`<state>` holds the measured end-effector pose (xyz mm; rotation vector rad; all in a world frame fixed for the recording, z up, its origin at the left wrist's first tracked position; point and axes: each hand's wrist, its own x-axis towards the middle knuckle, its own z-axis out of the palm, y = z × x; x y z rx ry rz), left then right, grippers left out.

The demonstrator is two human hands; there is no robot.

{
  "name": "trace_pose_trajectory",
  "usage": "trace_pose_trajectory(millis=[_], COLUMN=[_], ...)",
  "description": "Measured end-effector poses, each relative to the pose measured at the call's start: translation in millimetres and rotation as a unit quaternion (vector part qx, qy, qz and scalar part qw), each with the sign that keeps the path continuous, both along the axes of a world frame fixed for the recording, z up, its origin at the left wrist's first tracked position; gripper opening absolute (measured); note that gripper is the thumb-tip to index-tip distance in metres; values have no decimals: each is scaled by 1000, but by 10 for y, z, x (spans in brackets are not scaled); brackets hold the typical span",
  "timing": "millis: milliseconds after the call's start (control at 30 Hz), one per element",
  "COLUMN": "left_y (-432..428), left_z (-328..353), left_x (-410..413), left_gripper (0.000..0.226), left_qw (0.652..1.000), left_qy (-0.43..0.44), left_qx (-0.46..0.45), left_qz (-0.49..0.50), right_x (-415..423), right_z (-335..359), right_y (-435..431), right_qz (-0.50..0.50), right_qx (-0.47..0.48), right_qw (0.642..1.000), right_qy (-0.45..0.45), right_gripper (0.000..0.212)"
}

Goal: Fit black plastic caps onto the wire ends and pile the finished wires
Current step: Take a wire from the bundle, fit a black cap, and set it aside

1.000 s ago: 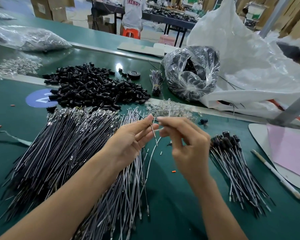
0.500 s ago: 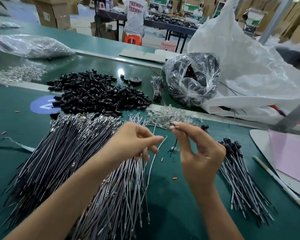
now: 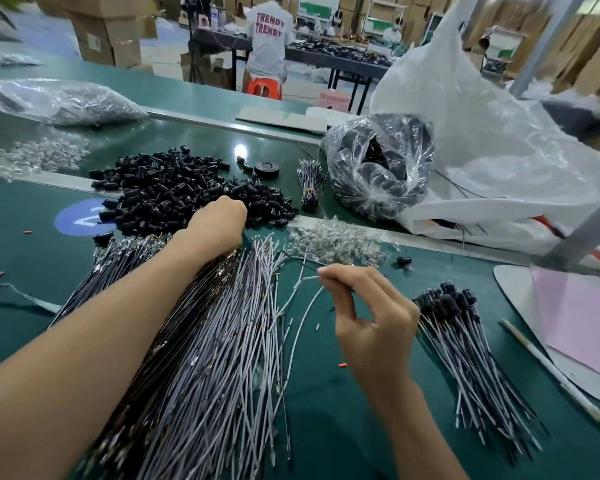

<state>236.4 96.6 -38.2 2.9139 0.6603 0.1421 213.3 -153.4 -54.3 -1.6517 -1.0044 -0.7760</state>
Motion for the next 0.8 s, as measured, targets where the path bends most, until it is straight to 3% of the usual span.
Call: trace_pose_trajectory(millis=[167, 233, 300, 333, 367, 433, 500, 533, 600, 800], left_y=[-13, -72, -191, -280, -378, -568, -717, -768, -814, -838], left_z=[13, -2, 26, 63, 104, 151, 120, 98, 60, -8], left_x=[10, -51, -167, -258, -365, -590, -759, -815, -871, -889], left_gripper=[18, 11, 10, 10, 11, 22, 32, 33, 31, 29], left_qw=[1000, 997, 971, 939, 886, 733, 611, 578, 554, 548], left_qy=[-2, -71, -190, -248, -291, -319, -308, -305, -306, -319], left_qx=[-14, -42, -145, -239, -362, -601, -730, -757, -775, -773], left_qz=[-1, -1, -6, -4, -1, 1, 0, -1, -1, -8], right_x=[-14, -14, -4, 7, 16, 32, 37, 35, 34, 54], right_z=[7, 13, 34, 50, 66, 94, 111, 118, 126, 131], right_y=[8, 3, -2, -3, -8, -30, -52, -58, -51, -51], right_qz=[-3, -11, -25, -32, -35, -30, -19, -15, -9, 1], right_qx=[-11, -12, -14, -14, -12, -4, 2, 2, 5, 26], right_qw=[1000, 1000, 999, 998, 997, 992, 987, 985, 982, 979], right_qy=[11, 23, 40, 53, 74, 123, 161, 173, 188, 205], right_gripper=[7, 8, 10, 11, 12, 18, 25, 27, 28, 29])
